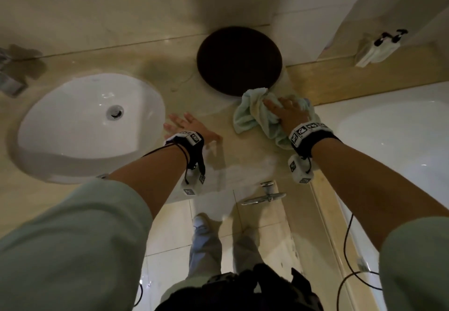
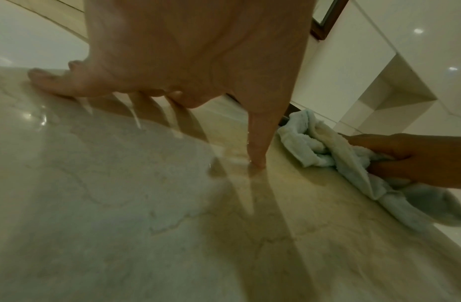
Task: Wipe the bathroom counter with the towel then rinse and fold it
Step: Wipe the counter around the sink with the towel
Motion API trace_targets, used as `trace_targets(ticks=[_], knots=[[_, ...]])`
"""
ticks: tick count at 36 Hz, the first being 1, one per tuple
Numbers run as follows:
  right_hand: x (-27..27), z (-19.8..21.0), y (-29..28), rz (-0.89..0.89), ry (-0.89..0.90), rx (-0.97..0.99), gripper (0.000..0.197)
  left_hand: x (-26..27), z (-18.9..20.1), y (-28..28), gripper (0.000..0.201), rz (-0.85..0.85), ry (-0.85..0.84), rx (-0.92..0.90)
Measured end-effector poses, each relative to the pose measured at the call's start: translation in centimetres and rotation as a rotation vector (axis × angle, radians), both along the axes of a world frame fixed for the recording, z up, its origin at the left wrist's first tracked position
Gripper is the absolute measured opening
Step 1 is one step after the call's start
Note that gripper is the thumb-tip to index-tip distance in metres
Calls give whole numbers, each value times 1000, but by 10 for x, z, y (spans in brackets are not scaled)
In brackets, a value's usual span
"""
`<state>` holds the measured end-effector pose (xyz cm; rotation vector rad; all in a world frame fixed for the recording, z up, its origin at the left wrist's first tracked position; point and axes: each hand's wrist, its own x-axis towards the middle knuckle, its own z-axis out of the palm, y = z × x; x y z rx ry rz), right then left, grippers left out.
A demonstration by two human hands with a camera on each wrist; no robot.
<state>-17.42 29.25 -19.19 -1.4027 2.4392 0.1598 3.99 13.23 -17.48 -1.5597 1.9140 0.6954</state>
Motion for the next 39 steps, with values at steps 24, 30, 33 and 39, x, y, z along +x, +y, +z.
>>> trace_targets(ticks=[24,30,33,39], knots=[[13,8,16,-23,-94,91,77,2,-1,-3,138,-16,0,36],[-17,4,-3,37,-115,138,79,2,-7,-5,140,-17,12,21],[-17,5,-2,46,-98,149,83,1,-7,-5,140,-20,5,16],[6,7,10,21,-50,87,87,3,-3,-2,138,-28,12,8]])
